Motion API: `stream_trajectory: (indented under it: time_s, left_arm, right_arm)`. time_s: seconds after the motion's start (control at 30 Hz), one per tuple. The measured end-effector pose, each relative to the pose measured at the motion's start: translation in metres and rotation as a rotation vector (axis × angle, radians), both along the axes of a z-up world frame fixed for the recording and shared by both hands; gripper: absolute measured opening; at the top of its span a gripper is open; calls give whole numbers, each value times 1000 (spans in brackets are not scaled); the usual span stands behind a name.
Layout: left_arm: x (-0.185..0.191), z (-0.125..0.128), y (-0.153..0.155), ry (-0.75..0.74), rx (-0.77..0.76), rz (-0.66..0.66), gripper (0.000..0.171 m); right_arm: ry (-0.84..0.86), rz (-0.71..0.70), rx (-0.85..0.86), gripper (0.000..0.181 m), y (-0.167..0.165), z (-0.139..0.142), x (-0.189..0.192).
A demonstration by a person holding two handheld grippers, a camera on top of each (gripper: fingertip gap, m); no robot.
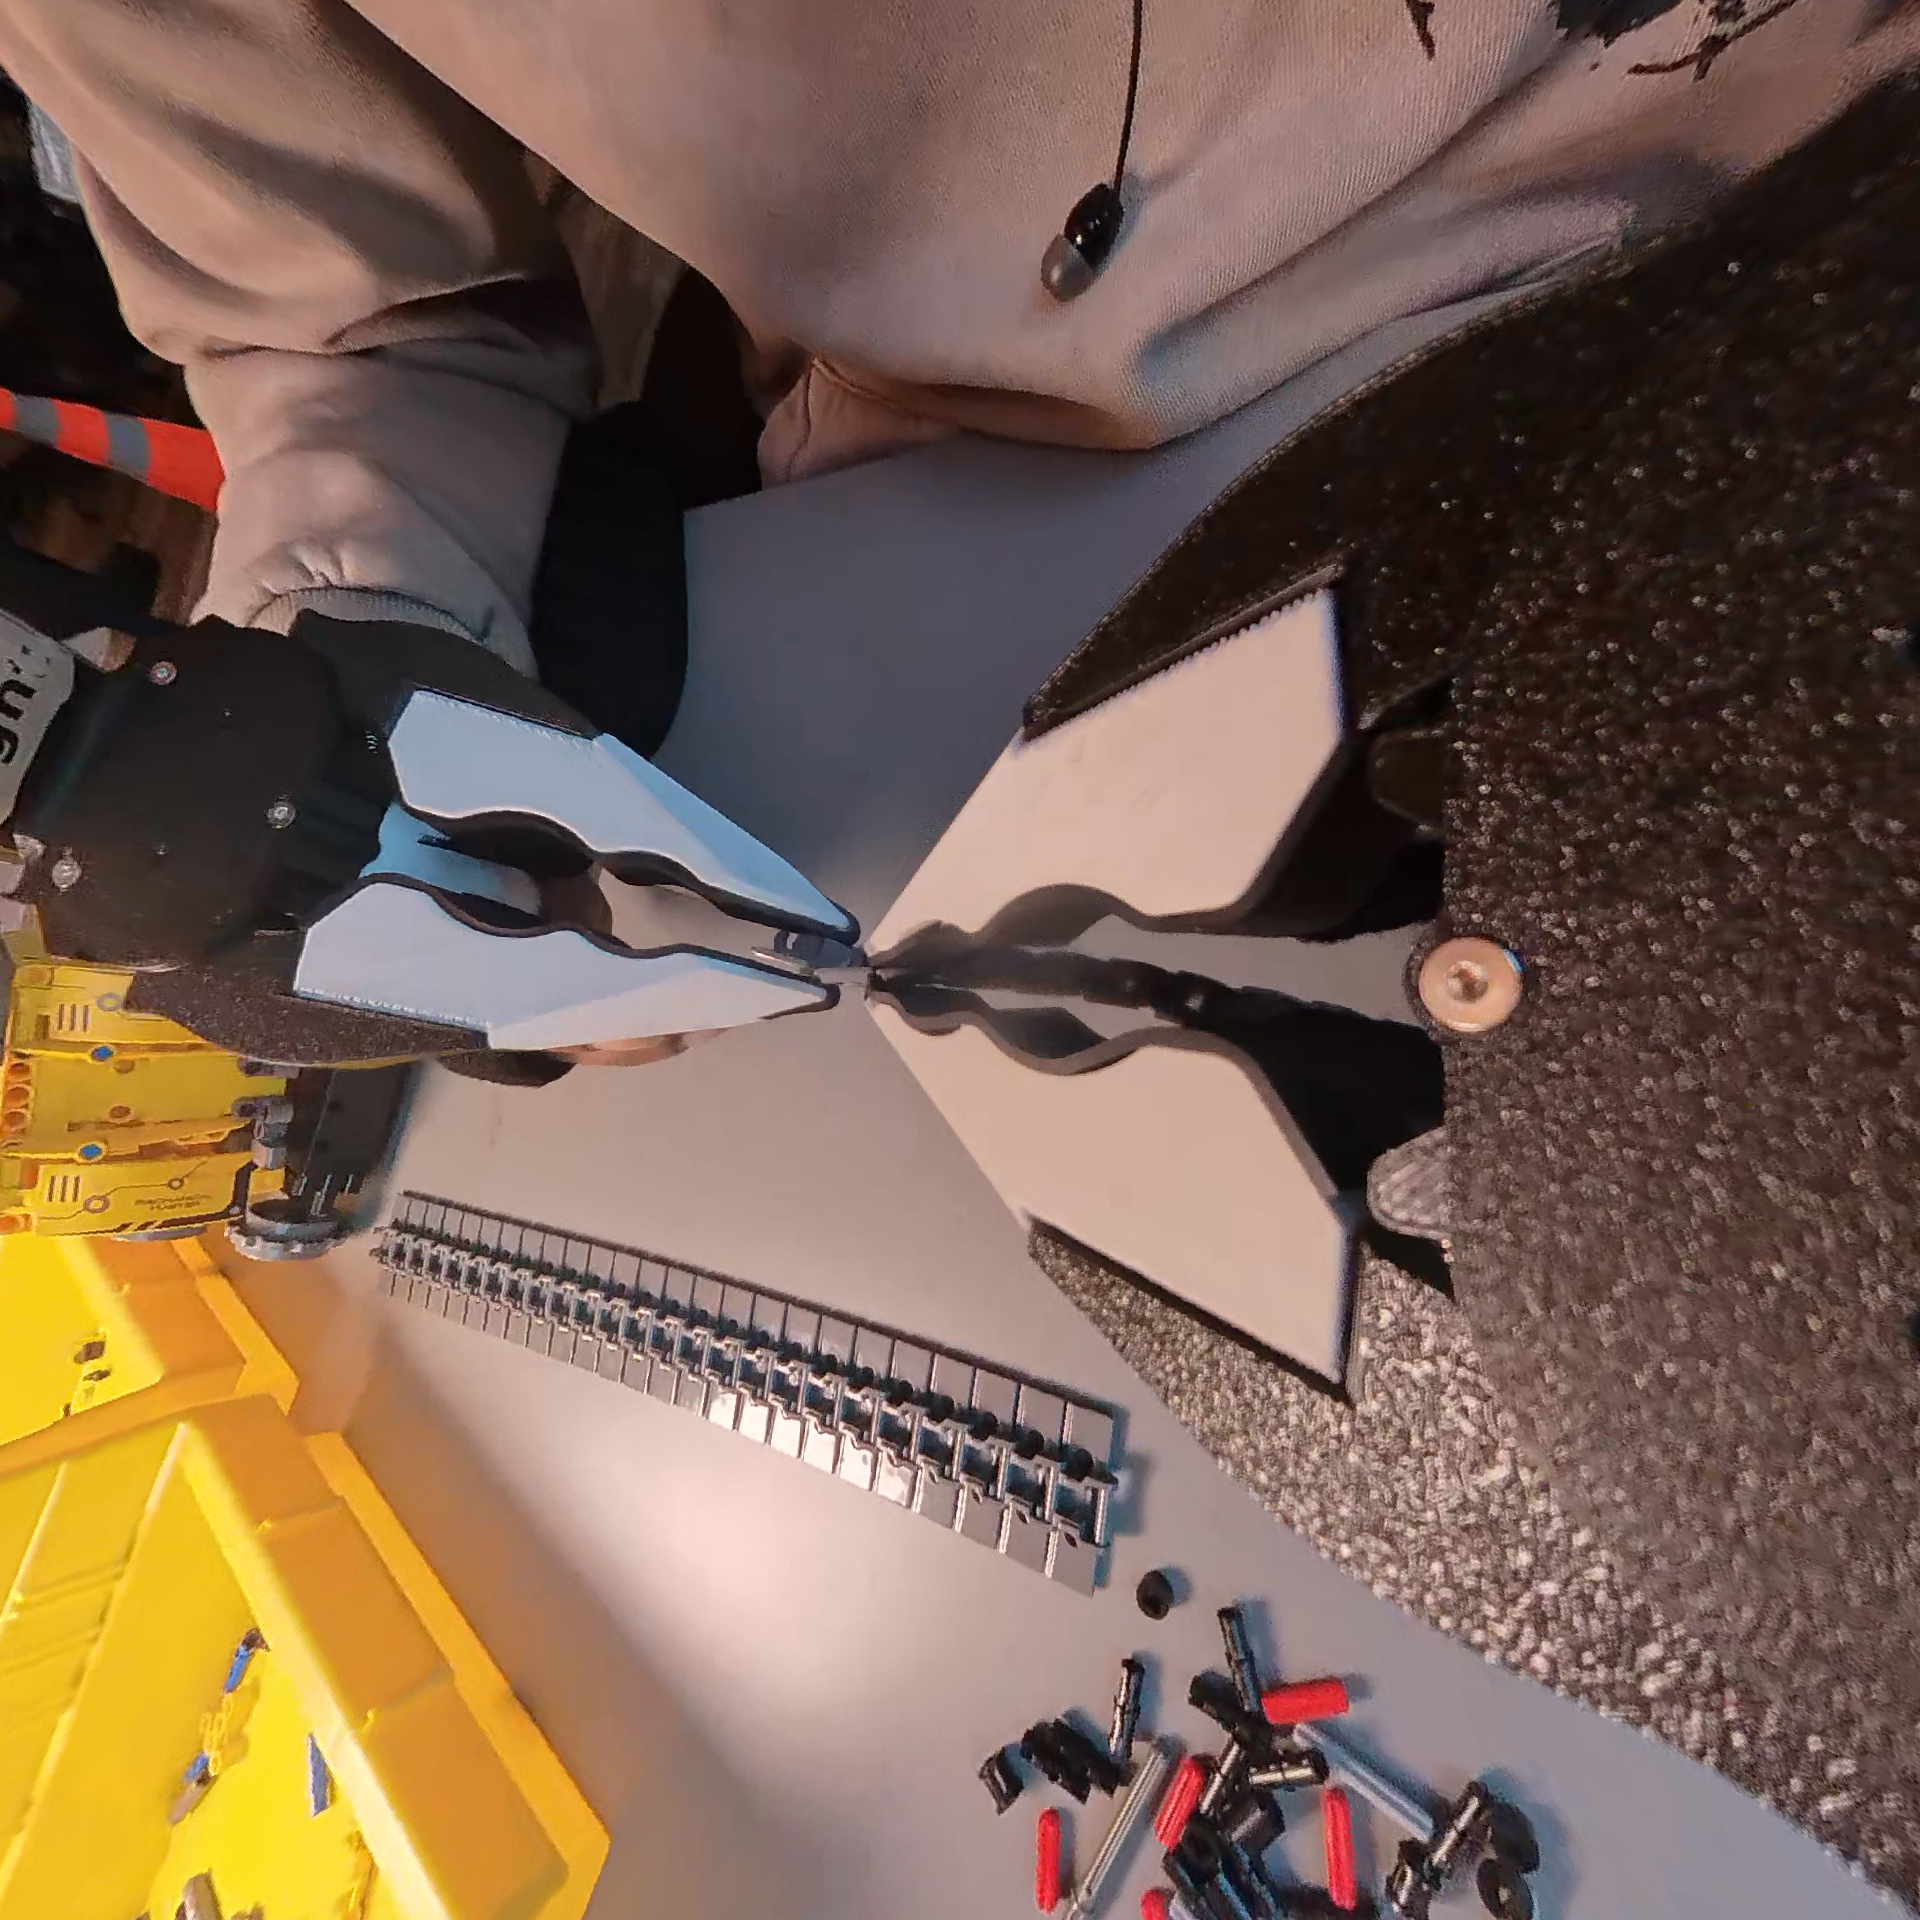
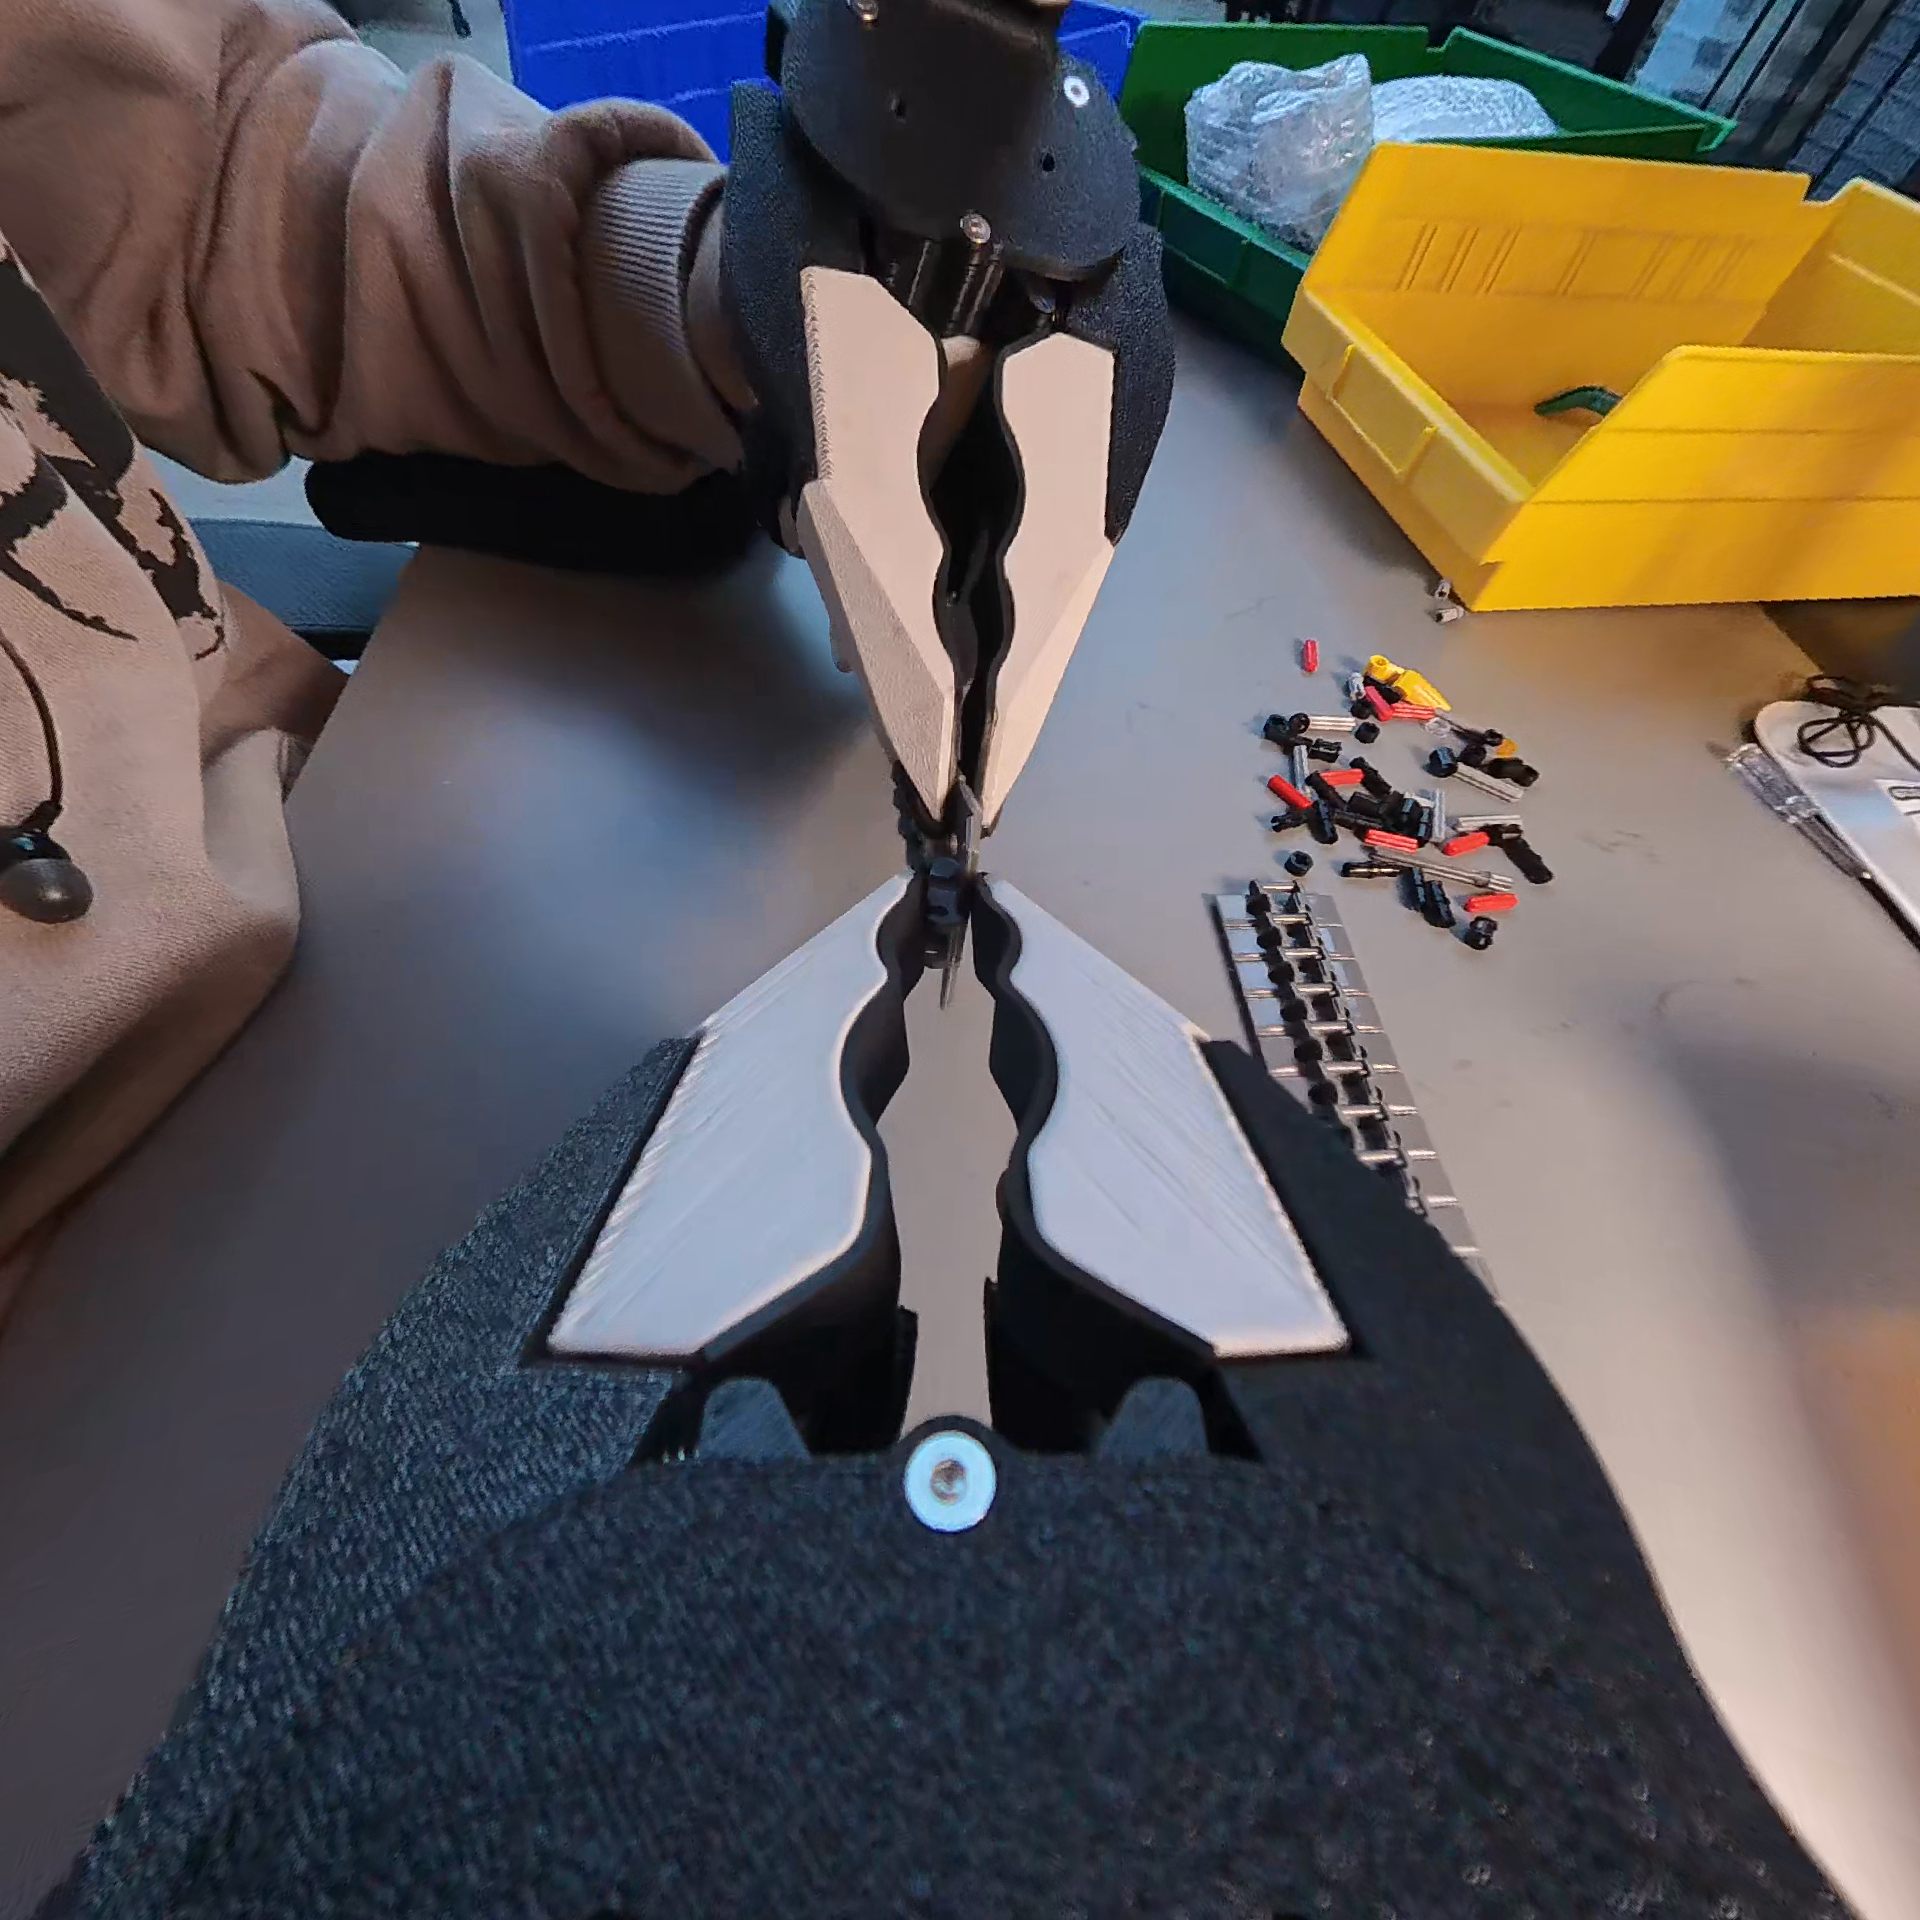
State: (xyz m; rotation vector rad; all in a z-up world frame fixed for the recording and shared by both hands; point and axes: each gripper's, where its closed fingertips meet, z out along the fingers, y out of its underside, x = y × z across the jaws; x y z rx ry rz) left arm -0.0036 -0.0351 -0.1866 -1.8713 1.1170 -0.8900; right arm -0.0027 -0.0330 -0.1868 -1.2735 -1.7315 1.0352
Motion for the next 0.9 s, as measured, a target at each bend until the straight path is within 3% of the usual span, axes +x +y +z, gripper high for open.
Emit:
stream_trajectory:
  time_s: [0.23,0.37,0.6,0.83,0.87,0.9]
  left_arm:
    - [3,-12,-1,24,-91,16,2]
    - [-2,-16,6,-28,-232,62,1]
    - [-4,-30,8,25,-282,76,2]
    - [-4,-31,7,10,-293,81,2]
    - [-9,-36,13,44,-267,126,2]
    - [-29,-47,35,146,-189,268,4]
  right_arm:
    - [-47,15,-23,6,-4,-12,-1]
    - [-45,-25,125,6,2,-15,-5]
    - [-63,-21,422,4,4,-30,-8]
    - [-47,-11,436,4,0,-29,-9]
    - [-43,-9,431,4,-1,-28,-9]
    - [24,100,360,4,-24,-19,-9]
